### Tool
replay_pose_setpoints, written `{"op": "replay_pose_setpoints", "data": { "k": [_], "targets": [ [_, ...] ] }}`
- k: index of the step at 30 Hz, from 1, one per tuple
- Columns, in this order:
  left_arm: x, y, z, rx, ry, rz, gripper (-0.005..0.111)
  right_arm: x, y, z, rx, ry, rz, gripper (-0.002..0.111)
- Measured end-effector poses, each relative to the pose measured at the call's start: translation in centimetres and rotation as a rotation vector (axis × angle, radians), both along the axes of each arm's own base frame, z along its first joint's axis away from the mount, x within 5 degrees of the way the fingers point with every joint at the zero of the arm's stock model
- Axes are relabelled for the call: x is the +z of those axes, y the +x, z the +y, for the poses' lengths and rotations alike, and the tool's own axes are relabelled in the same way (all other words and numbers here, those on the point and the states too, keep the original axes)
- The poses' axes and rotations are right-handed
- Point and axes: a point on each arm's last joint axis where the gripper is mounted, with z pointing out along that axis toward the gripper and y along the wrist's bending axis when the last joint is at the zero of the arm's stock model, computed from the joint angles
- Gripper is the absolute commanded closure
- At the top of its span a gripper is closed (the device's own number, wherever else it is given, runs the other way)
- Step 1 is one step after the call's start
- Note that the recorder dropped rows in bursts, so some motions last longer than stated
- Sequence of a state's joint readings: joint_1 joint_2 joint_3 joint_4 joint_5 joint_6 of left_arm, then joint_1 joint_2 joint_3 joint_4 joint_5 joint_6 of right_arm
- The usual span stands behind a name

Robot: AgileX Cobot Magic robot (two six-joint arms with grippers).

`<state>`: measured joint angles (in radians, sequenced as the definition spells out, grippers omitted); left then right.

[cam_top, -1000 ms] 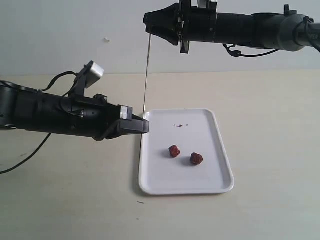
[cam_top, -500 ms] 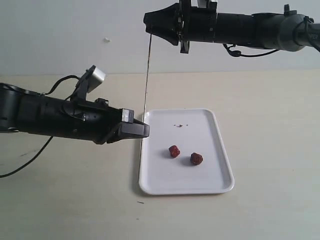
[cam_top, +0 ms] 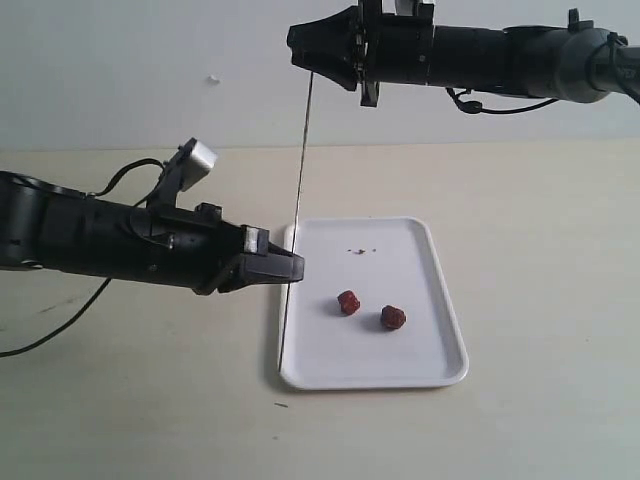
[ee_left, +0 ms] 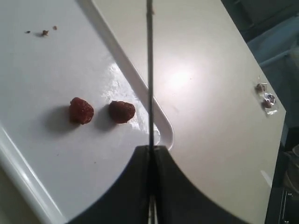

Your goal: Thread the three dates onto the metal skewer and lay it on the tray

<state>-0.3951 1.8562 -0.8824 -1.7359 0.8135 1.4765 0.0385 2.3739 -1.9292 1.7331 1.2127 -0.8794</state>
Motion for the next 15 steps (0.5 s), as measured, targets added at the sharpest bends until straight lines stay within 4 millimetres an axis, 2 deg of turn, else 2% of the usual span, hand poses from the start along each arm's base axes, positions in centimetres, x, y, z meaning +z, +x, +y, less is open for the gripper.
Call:
{"op": "replay_pose_setpoints", "data": {
  "k": [15],
  "targets": [
    [0.38,0.3,0.24,0.003,-0.012,-0.013,0.107,0.0,0.0,0.0,0.0,0.0,0.0,0.079]
  ]
}}
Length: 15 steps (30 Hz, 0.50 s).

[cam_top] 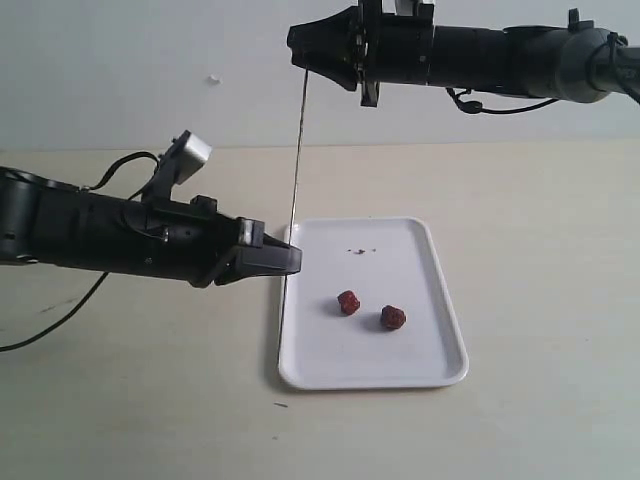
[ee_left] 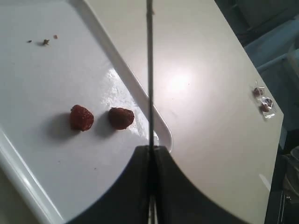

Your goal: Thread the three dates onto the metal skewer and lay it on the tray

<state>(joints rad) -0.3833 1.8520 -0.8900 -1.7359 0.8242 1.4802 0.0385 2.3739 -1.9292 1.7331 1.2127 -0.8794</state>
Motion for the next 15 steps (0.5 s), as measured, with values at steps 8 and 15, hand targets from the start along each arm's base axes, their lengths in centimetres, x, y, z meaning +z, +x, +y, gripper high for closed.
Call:
{"op": "replay_pose_setpoints", "data": {
  "k": [8,15],
  "targets": [
    [0.62,0.54,-0.22,0.0,-0.01,-0.025,0.107,0.0,0.0,0.0,0.0,0.0,0.0,0.079],
    [0.77,0.69,-0.26,0.003,-0.012,-0.03,0.107,-0.02,-0.01,0.0,0.001,-0.002,0.0,0.079]
  ]
}}
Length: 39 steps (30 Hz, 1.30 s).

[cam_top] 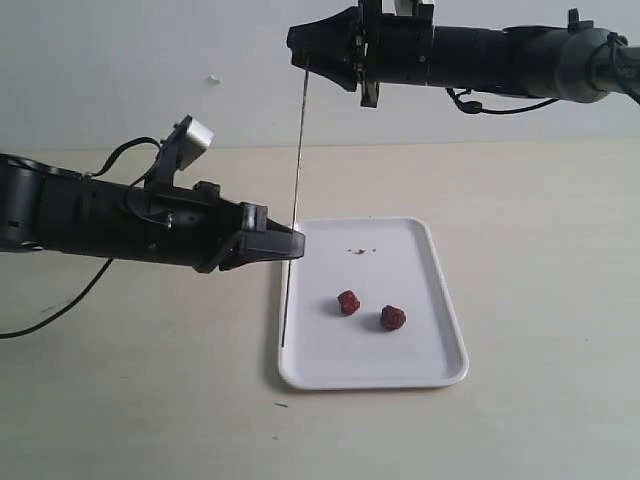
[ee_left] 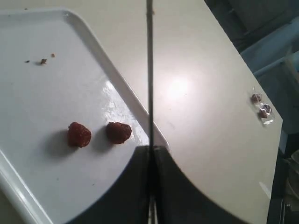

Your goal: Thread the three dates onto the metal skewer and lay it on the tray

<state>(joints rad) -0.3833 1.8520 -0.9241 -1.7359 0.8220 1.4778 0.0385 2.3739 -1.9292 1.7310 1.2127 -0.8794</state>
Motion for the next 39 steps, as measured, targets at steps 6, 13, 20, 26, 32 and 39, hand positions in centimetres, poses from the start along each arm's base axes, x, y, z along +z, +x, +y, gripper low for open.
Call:
{"op": "replay_pose_setpoints", "data": {
  "k": [6,13,20,26,32,39],
  "targets": [
    [-0.15,0.15,0.12,0.022,0.017,0.006,0.107,0.0,0.0,0.0,0.0,0.0,0.0,0.079],
    [-0.15,0.15,0.12,0.023,0.017,0.007,0.107,0.0,0.0,0.0,0.0,0.0,0.0,0.079],
    [-0.16,0.15,0.12,0.032,0.012,0.027,0.107,0.0,0.0,0.0,0.0,0.0,0.0,0.079],
    [-0.19,0.24,0.21,0.052,0.021,0.038,0.107,0.02,0.01,0.0,-0.001,0.0,-0.004,0.08],
    [-0.22,0.27,0.23,0.053,0.026,0.033,0.107,0.02,0.01,0.0,-0.001,-0.003,-0.013,0.083],
    [0.1,0.57,0.14,0.045,0.03,-0.002,0.107,0.0,0.0,0.0,0.0,-0.006,-0.015,0.083]
  ]
}}
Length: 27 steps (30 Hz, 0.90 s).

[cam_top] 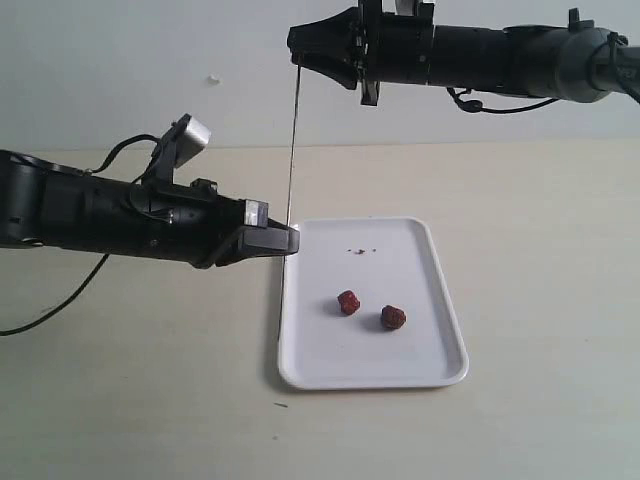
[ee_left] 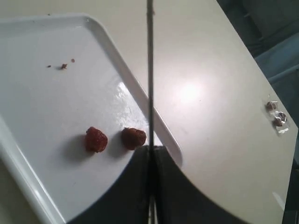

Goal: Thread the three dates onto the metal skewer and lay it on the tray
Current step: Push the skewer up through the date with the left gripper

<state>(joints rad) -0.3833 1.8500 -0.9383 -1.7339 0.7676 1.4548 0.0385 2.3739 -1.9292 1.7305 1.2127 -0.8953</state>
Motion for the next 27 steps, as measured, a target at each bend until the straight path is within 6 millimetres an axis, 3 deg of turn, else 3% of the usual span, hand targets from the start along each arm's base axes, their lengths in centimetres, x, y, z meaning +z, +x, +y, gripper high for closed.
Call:
{"op": "replay_pose_setpoints", "data": {
  "k": [27],
  "targets": [
    [4.9,3.5,-1.2,0.019,-0.046,-0.173,0.107,0.6,-0.1,-0.1,-0.003,0.025,-0.014,0.083]
  ]
}}
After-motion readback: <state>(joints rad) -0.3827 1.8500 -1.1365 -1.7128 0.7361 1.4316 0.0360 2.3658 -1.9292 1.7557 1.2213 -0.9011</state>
